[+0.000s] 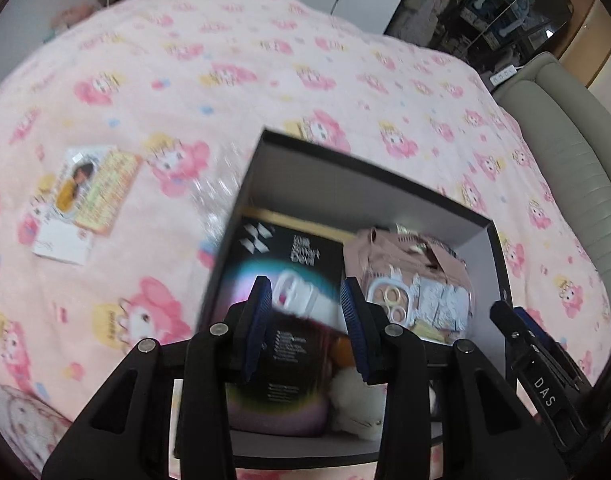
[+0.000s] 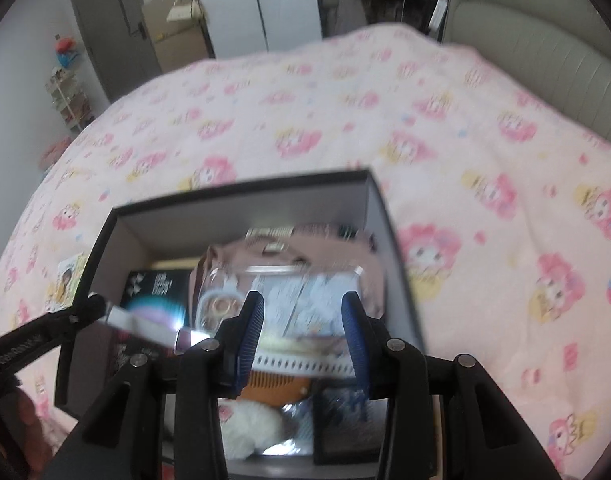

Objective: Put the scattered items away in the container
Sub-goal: 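Lower the white watch into the box and open the right tool, then withdraw the right tool from the box and lift away, then reach the right tool down to the printed card on the bedspread, then close the right tool on the printed card edge, then lift the printed card with the right tool and carry it over the box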

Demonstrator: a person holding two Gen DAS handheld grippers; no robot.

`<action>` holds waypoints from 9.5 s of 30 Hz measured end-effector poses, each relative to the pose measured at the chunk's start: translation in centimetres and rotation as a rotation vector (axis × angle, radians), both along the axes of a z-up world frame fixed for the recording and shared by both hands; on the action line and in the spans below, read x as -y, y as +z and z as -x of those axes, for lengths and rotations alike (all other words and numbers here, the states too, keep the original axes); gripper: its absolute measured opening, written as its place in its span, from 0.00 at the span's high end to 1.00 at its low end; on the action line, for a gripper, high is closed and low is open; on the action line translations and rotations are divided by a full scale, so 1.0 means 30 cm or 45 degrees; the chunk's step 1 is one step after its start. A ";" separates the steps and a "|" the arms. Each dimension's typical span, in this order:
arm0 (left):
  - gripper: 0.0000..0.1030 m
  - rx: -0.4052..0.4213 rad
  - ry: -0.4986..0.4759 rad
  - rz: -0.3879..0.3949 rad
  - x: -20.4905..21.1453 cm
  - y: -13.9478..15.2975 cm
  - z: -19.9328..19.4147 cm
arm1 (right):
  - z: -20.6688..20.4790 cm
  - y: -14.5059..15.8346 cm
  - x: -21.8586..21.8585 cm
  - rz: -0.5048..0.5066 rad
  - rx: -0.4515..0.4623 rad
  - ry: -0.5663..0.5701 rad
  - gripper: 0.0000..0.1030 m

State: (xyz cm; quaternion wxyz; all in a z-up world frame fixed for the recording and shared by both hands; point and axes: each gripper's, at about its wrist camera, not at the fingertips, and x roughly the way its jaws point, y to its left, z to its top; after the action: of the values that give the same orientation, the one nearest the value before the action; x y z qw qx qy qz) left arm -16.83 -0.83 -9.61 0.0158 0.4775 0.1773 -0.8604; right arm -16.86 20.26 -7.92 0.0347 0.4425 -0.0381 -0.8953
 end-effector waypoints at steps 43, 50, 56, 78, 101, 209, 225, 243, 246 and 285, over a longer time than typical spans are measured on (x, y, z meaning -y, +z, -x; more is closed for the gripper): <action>0.81 0.345 -0.228 -0.005 -0.115 -0.219 0.066 | 0.092 -0.204 0.079 0.129 0.362 0.170 0.74; 0.81 0.192 -0.254 -0.003 -0.131 -0.124 0.013 | 0.071 -0.167 0.091 0.121 0.290 0.194 0.74; 0.81 0.244 -0.282 -0.004 -0.145 -0.148 -0.007 | 0.092 -0.207 0.110 0.077 0.369 0.182 0.74; 0.66 -0.060 -0.328 0.011 -0.106 0.115 -0.210 | -0.153 0.045 0.124 -0.002 -0.036 0.147 0.59; 0.60 -0.159 -0.364 0.082 0.026 0.236 -0.430 | -0.401 0.158 0.202 0.074 -0.076 0.191 0.50; 0.59 0.241 0.315 -0.386 0.982 -0.277 -0.099 | 0.160 -0.362 1.154 0.448 0.475 0.489 0.65; 0.46 0.313 0.383 -0.505 1.053 -0.350 -0.131 | 0.098 -0.423 1.111 0.276 0.555 0.497 0.65; 0.45 0.379 0.320 -0.498 1.009 -0.309 -0.261 | -0.067 -0.372 1.044 0.265 0.561 0.530 0.61; 0.45 0.421 0.238 -0.432 0.970 -0.321 -0.210 | -0.051 -0.424 1.067 0.197 0.610 0.537 0.61; 0.48 0.492 -0.014 -0.320 0.879 -0.292 -0.200 | -0.147 -0.405 0.990 0.371 0.649 0.568 0.60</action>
State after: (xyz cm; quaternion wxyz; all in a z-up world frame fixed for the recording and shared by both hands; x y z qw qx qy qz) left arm -10.83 -27.21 -18.38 -0.0150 0.6326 0.2741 -0.7242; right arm -12.45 -9.44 -20.08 0.2810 0.6391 -0.0752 -0.7120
